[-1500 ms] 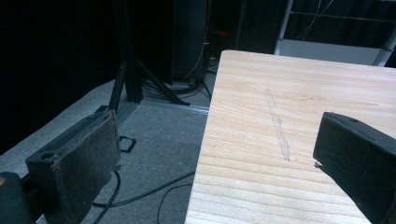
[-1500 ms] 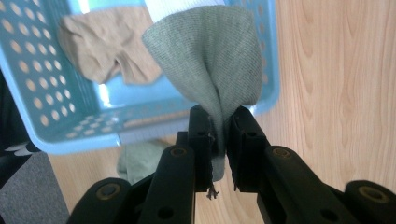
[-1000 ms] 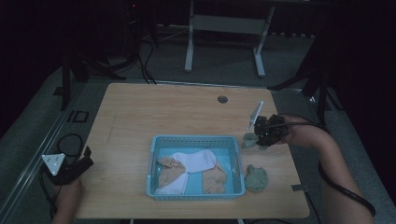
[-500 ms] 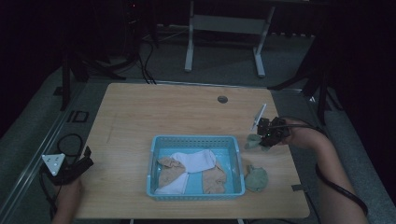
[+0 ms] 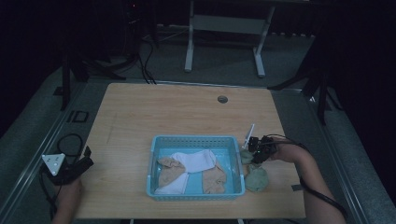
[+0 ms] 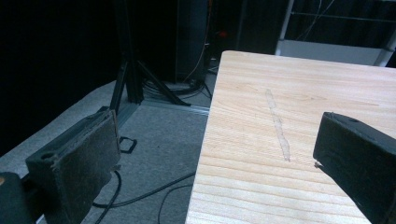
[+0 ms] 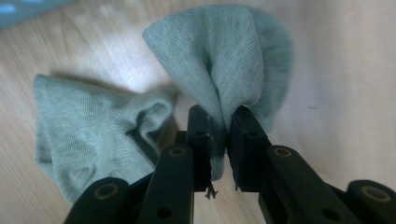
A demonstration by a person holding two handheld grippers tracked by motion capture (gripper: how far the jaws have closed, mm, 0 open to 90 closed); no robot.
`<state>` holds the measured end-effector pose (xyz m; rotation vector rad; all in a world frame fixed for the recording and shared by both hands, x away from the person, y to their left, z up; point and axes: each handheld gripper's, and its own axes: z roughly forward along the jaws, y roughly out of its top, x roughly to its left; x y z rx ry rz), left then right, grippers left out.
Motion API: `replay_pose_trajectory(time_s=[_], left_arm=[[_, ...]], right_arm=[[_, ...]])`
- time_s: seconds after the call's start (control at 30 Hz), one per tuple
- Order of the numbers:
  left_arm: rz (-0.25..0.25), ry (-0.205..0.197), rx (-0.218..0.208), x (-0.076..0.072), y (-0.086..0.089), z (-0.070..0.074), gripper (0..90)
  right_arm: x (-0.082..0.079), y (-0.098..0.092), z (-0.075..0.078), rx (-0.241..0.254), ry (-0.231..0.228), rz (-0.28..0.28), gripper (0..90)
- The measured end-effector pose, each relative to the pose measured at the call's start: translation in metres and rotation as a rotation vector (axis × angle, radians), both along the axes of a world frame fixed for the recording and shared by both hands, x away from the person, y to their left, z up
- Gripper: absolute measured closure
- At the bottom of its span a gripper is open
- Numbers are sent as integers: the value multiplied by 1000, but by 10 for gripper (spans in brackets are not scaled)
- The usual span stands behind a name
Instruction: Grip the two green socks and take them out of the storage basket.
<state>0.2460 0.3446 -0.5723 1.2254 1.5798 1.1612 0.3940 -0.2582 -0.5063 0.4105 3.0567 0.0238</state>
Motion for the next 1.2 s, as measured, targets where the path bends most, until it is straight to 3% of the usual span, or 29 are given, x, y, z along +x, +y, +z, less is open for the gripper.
replay_pose_trajectory(time_s=[0.13, 0.33, 0.47, 0.77, 0.83, 1.0, 1.2], left_arm=[[0, 1, 1, 0, 0, 0, 7], [0, 1, 2, 0, 0, 0, 7], [-1, 2, 0, 0, 0, 0, 7], [-1, 2, 0, 0, 0, 0, 7], [-1, 2, -1, 0, 0, 0, 7], [-1, 3, 1, 0, 0, 0, 7], [-2, 2, 0, 0, 0, 0, 7]], right_arm=[[-3, -2, 1, 14, -25, -14, 638], [-7, -14, 30, 78, -90, -42, 509], [-12, -22, 42, 143, -132, -96, 397], [-14, -55, 36, 222, -143, -263, 132], [-16, -62, 35, 249, -133, -288, 121], [-17, -83, 27, 301, -158, -400, 119], [-21, -106, 14, 407, -256, -533, 119]])
